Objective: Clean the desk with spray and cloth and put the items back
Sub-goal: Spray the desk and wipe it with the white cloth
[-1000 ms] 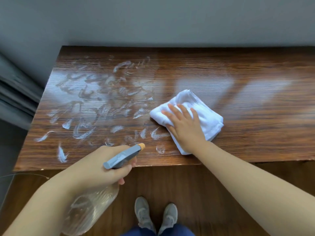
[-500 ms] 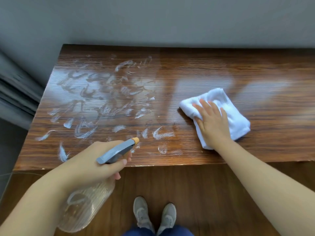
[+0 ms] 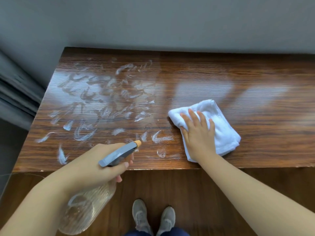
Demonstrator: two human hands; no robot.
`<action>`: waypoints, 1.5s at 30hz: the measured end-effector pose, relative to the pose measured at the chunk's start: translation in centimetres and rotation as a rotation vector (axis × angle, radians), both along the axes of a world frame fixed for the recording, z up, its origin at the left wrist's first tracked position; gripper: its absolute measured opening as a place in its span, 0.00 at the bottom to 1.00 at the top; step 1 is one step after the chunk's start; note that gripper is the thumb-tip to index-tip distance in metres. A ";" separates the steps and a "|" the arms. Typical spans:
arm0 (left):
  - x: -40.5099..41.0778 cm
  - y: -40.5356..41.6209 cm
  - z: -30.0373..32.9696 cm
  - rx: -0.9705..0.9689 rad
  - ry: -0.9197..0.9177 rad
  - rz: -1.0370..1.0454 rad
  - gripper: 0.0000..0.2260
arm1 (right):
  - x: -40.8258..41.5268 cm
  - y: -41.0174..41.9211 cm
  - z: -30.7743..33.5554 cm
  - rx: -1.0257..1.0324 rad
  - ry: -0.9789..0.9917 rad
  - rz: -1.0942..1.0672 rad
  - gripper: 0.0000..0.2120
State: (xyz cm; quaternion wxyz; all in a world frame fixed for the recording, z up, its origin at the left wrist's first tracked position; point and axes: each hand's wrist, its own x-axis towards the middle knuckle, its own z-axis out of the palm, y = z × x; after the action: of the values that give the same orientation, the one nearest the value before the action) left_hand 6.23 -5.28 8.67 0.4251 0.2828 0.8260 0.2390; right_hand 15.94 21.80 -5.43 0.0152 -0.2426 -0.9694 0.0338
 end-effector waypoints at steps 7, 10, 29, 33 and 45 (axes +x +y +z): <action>-0.1 0.0 -0.3 -0.005 -0.054 -0.048 0.03 | -5.3 5.1 0.3 -0.009 0.034 -0.047 0.19; 0.7 1.5 -0.6 -0.009 -0.077 -0.168 0.06 | -4.7 6.2 0.6 -0.015 0.043 -0.007 0.19; 1.5 2.0 -0.5 0.048 -0.032 -0.095 0.05 | 3.7 -1.7 -0.3 0.032 0.058 0.128 0.20; 0.8 1.5 -0.5 0.047 -0.031 -0.066 0.03 | -0.9 -1.9 0.1 0.002 0.010 0.168 0.22; 0.2 0.0 -0.7 0.078 -0.006 0.026 0.05 | -1.5 6.3 1.0 -0.043 -0.007 -0.005 0.23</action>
State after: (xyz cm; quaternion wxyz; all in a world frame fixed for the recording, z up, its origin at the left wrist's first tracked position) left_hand 6.41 -5.29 7.99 0.4131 0.2874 0.8184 0.2775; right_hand 14.48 28.14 -4.43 0.0068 -0.2452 -0.9680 0.0538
